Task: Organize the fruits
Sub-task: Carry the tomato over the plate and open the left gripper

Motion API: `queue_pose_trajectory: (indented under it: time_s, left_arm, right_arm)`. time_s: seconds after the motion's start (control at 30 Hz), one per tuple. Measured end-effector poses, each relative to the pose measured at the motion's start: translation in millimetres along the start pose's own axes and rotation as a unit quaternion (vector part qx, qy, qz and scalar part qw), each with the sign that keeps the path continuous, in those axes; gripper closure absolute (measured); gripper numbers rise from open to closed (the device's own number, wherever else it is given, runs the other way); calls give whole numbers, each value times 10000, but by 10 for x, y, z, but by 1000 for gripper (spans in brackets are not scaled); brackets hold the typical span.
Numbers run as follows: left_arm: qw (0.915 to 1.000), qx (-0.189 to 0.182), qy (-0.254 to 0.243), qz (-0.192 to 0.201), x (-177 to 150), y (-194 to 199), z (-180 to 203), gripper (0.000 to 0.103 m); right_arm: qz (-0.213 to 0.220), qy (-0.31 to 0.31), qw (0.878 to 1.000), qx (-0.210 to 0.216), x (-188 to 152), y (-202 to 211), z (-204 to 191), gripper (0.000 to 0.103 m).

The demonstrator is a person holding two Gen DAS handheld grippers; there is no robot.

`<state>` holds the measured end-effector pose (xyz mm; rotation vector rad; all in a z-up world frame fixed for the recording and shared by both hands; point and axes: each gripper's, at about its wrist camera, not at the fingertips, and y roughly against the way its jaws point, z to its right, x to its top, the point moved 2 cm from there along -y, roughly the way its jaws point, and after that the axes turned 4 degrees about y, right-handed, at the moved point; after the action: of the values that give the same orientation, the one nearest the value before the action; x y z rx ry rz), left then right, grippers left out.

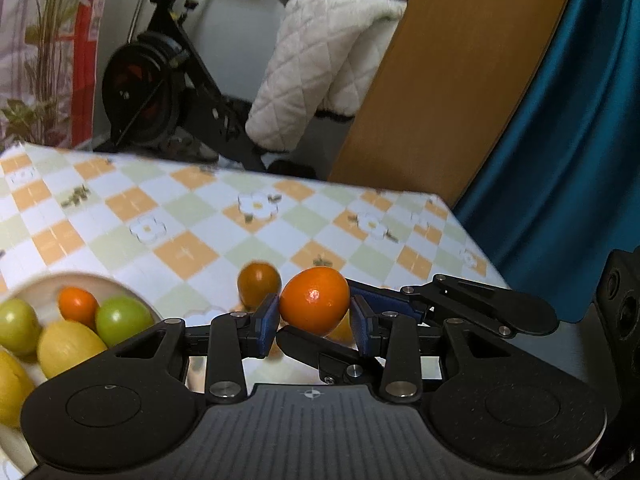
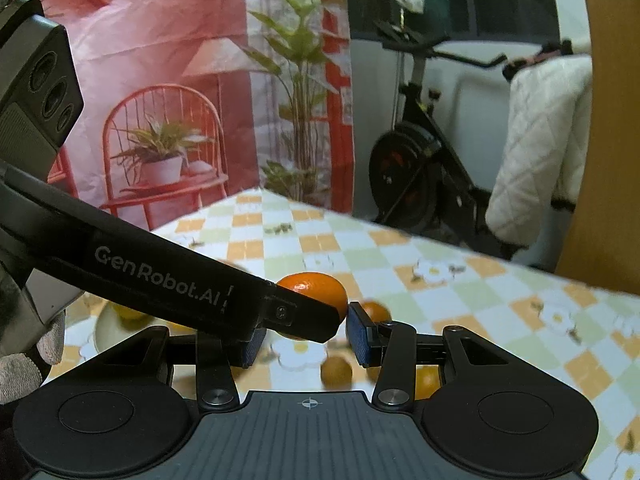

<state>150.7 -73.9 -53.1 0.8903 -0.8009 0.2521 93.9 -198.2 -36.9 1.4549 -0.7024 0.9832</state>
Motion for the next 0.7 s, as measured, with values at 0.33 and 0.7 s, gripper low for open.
queue_pose_trajectory:
  time_s: [0.33,0.7]
  left_arm:
    - [9976,344,532,264,-218,316,-297,63]
    - [9870,678,1436,260,-462,425,-996,63]
  right_arm:
    - [-116,425,9981,420,140,-130,-446,63]
    - [-788,972,9868,1031,135,-684,-1123,63]
